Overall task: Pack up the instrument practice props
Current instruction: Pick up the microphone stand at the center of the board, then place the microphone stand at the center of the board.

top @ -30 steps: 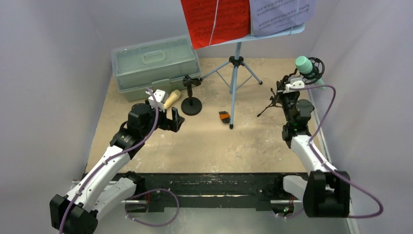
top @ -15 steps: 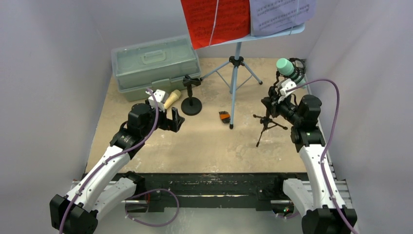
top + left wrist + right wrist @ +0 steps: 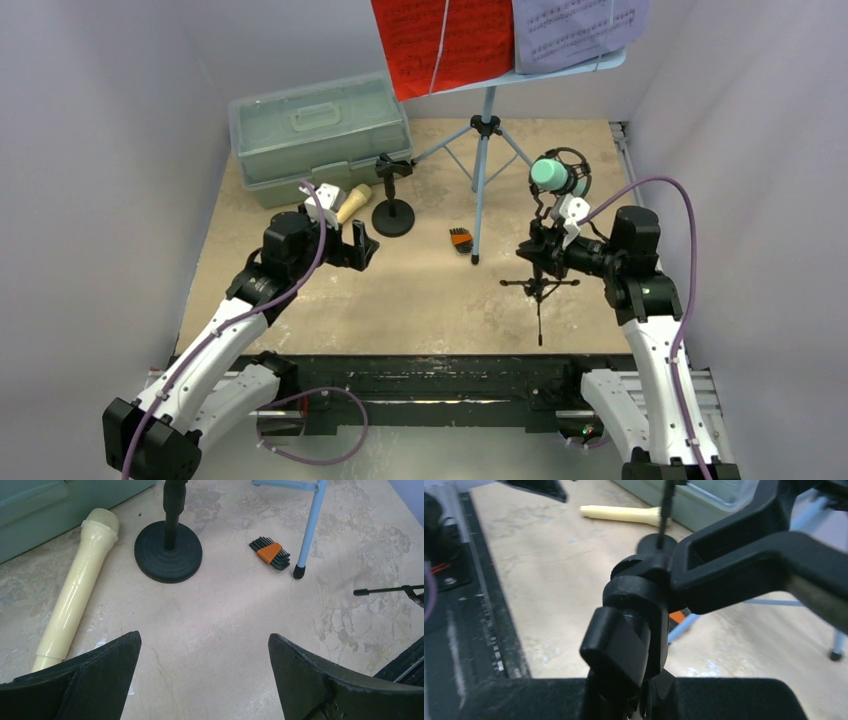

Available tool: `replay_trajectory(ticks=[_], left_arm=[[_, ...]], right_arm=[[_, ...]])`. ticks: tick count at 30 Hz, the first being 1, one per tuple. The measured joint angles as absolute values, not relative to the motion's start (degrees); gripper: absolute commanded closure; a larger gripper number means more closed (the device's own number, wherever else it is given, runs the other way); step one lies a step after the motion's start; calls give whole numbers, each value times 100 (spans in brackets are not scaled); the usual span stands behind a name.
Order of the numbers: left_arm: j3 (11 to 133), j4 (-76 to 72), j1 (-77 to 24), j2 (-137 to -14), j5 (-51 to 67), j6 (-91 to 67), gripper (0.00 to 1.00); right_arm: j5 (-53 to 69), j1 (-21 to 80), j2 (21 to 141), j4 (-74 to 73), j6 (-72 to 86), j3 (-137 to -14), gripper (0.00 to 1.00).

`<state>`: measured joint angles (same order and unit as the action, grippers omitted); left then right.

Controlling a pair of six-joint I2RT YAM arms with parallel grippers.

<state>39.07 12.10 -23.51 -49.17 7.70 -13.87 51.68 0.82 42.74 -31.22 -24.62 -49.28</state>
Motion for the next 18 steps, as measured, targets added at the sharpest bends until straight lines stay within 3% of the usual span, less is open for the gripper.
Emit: replay_trajectory(ticks=[18], left_arm=[[3907,1208,-2300,-5113,805,-1367,1]], right_arm=[[6519,1540,4635,-3538,-2753,-4930,100]])
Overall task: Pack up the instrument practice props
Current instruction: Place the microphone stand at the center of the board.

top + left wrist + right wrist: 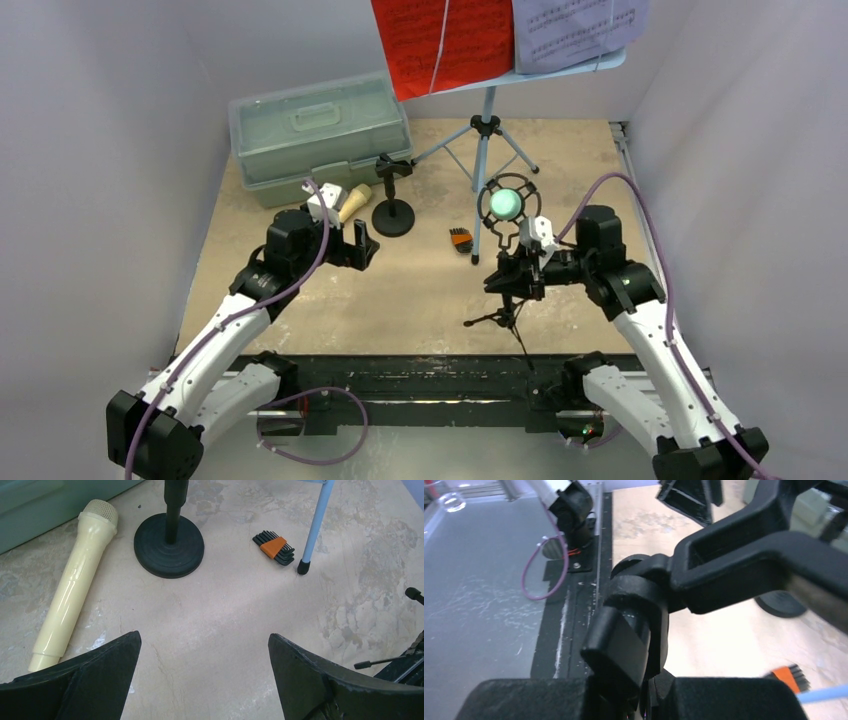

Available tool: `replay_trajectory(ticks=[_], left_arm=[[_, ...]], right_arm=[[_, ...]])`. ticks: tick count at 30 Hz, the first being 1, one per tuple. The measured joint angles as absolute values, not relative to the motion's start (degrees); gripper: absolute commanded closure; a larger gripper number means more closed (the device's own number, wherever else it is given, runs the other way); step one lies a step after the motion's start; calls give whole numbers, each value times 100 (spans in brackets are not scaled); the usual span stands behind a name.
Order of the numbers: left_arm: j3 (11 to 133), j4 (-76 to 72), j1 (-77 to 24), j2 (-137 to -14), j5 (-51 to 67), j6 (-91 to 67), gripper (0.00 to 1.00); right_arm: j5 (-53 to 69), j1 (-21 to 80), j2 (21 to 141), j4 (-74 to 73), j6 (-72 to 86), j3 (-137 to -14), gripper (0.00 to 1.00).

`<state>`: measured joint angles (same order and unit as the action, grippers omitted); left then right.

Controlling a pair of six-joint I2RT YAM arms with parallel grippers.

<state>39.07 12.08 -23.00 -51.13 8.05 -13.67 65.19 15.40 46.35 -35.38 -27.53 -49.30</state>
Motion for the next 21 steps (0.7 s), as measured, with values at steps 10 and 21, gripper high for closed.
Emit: replay_trajectory(ticks=[10,21], left_arm=[[3907,1177,-2294,-5113,891,-1275,1],[3907,1168,-2294,-5116,923,-1240,1]], right_arm=[[6812,2532,5277,-3822,-3673,-5196,100],[6630,3524,6012,-3728,-4263,-5419,100]])
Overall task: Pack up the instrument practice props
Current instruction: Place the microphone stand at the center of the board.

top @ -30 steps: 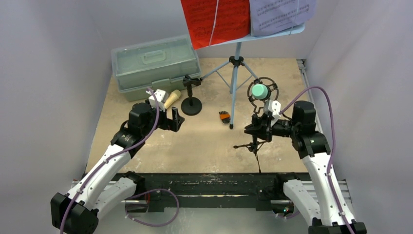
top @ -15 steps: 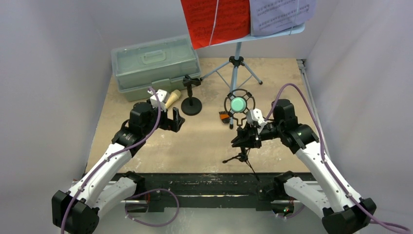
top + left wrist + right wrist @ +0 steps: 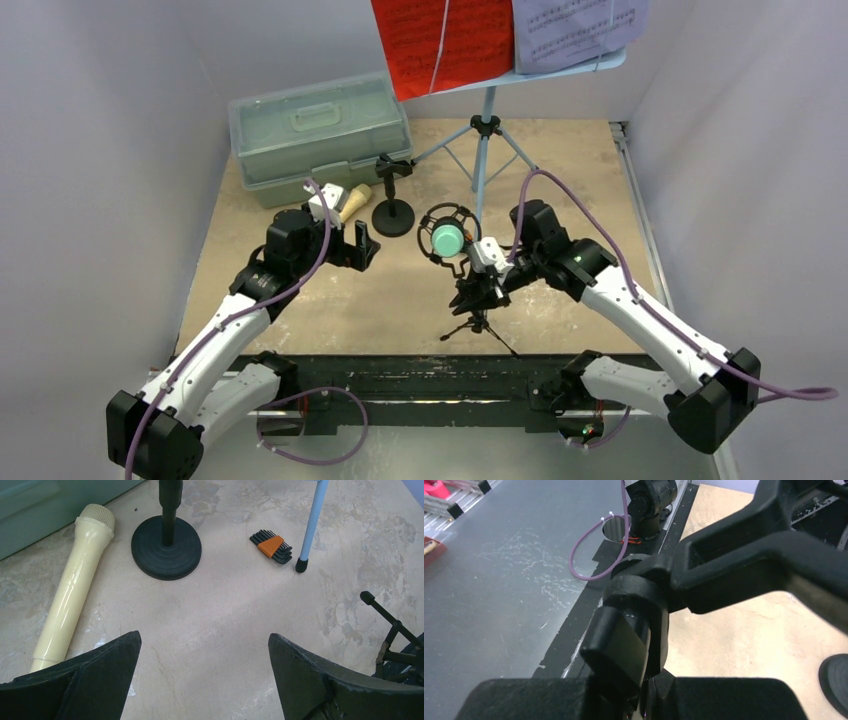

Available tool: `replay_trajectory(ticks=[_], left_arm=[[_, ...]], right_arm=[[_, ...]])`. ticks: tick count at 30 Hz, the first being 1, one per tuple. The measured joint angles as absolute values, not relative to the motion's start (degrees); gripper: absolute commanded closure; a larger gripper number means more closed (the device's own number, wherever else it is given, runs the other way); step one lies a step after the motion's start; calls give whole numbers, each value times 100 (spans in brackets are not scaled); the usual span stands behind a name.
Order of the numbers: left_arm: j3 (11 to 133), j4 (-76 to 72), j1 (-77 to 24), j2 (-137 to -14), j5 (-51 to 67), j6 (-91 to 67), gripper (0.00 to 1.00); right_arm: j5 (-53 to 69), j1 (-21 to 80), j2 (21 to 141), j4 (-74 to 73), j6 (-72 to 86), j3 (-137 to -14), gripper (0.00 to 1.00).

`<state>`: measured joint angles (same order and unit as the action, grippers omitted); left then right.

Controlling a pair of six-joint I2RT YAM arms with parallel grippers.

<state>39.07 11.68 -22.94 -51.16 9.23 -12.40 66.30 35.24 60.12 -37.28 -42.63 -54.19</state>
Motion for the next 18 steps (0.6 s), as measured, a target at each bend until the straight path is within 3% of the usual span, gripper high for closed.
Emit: replay_trajectory(ticks=[18], left_arm=[[3907,1168,-2294,-5137,974,-1236,1]], right_arm=[[6055,4099,7135,-1570,-3500,-5684,100]])
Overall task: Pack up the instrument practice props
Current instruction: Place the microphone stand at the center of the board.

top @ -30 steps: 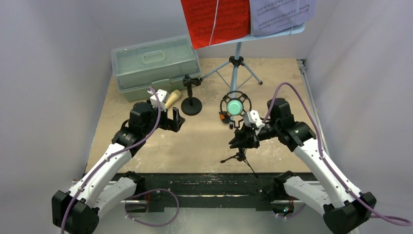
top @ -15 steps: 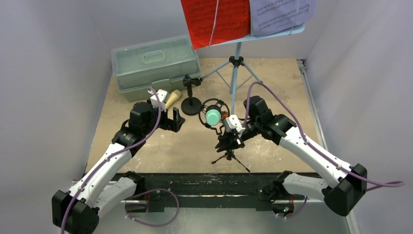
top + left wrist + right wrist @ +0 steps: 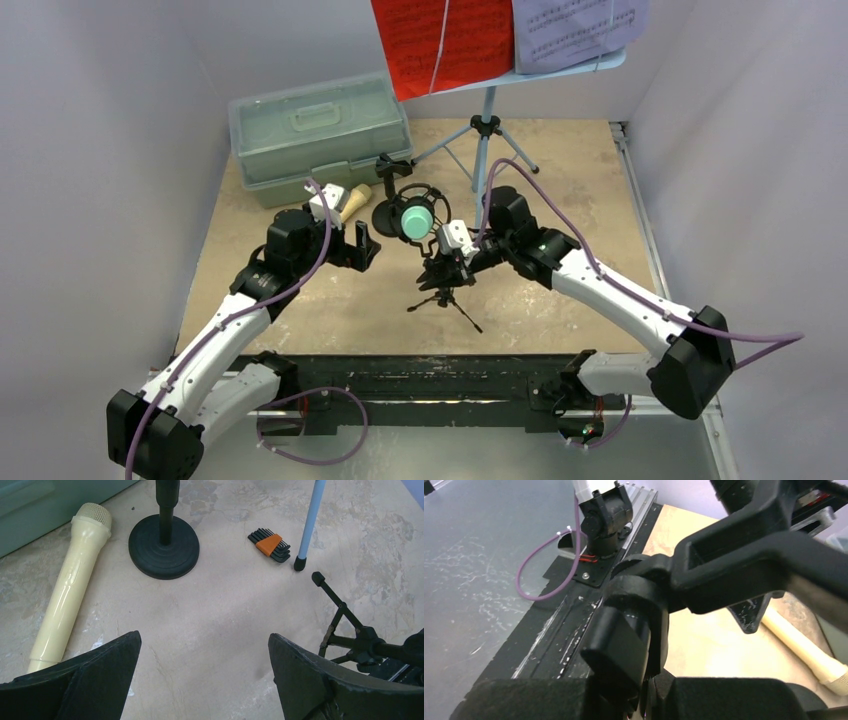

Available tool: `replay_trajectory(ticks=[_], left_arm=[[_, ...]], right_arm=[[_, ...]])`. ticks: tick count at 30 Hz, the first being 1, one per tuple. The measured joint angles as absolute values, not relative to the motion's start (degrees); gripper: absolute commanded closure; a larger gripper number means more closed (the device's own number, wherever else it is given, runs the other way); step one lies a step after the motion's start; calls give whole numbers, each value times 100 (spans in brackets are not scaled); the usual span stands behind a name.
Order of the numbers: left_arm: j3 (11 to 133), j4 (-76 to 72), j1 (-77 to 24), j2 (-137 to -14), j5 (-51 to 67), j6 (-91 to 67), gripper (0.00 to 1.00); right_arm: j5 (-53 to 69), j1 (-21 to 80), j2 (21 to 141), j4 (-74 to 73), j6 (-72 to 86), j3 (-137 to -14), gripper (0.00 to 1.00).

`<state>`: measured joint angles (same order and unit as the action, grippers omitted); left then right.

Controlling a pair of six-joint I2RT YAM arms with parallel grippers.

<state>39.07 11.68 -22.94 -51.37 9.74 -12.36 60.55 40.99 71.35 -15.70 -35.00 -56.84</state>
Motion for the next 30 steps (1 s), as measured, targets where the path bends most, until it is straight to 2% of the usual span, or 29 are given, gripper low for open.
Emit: replay_trajectory(ticks=[11,17,27,30], left_arm=[[3905,1168,-2294,-5137,987,-1236,1],[3905,1168,-2294,-5137,1009,-1236,1],[3905,1168,-2294,-5137,1028,-1236,1],[3905,1168,-2294,-5137,1031,-1236,1]], right_arm=[[6106,3723,7310,364,-2620,-4772,98],[6276,3358,7242,963,-2408,-4442,91],[6390,3035,6947,1092,-2567,-4073,76],[6375,2954,6860,1072,-2611,-4014,68]])
